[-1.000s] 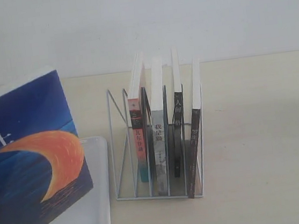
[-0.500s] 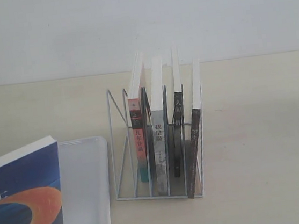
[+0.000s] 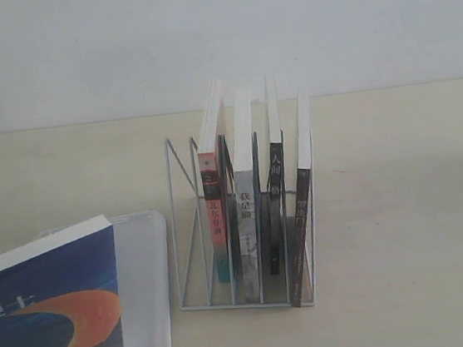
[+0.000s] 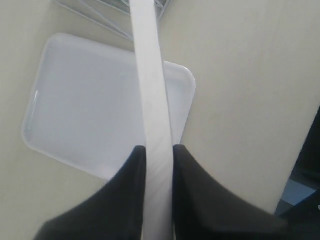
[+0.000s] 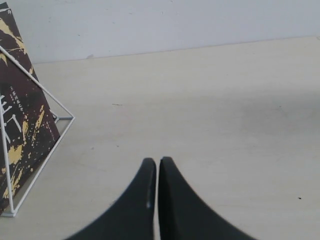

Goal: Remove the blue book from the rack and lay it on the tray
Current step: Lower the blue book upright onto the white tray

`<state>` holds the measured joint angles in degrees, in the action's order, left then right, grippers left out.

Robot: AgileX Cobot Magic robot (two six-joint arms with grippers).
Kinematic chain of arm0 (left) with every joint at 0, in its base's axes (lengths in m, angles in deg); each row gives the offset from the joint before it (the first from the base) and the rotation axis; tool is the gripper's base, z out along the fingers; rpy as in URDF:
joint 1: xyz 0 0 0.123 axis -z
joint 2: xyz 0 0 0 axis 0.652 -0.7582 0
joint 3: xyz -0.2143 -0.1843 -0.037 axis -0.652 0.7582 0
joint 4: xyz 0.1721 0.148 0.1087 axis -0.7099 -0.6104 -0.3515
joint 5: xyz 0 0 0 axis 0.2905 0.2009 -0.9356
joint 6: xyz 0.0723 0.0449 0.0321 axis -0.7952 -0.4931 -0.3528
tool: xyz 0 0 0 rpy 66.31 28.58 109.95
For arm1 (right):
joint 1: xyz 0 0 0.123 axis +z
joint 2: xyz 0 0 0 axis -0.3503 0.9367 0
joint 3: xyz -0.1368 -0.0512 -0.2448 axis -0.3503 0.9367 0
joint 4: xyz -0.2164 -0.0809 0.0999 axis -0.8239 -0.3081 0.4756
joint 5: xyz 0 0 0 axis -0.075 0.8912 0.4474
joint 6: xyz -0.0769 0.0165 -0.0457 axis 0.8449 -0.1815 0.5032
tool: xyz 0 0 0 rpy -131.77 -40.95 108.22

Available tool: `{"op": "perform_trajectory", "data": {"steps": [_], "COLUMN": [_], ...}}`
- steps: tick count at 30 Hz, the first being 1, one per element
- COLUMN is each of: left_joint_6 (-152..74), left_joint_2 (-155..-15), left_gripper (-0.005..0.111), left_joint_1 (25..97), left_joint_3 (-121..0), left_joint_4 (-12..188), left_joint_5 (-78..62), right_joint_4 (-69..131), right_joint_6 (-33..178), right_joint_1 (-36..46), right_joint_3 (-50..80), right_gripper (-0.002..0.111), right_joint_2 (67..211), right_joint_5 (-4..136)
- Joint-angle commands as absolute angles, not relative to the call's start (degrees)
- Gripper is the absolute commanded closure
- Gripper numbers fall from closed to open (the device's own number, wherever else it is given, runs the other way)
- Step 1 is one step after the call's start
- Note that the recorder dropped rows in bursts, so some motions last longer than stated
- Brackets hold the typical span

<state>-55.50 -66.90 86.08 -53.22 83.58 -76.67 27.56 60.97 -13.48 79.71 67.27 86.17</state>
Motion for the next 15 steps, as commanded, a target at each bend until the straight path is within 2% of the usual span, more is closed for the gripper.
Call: {"op": "perform_trajectory", "data": {"steps": [1,15], "left_joint_6": [-56.1,-43.7], "left_joint_2": [-66.5,-66.5], "left_gripper": [0.103,0.103], "left_joint_1": [85.9,85.9], "left_joint_3": [-52.2,-48.4], "left_joint_4": [84.0,83.3], "left_joint_5": [-71.1,-60.1], "right_joint_4": [27.3,27.3], "right_joint_6": [61.3,61.3], "right_joint_1": [-13.5,-13.5], "right_joint_3": [79.6,79.6], "right_gripper": [0.107,0.107], "right_joint_2": [67.0,67.0], "right_joint_5": [85.5,85.5]}}
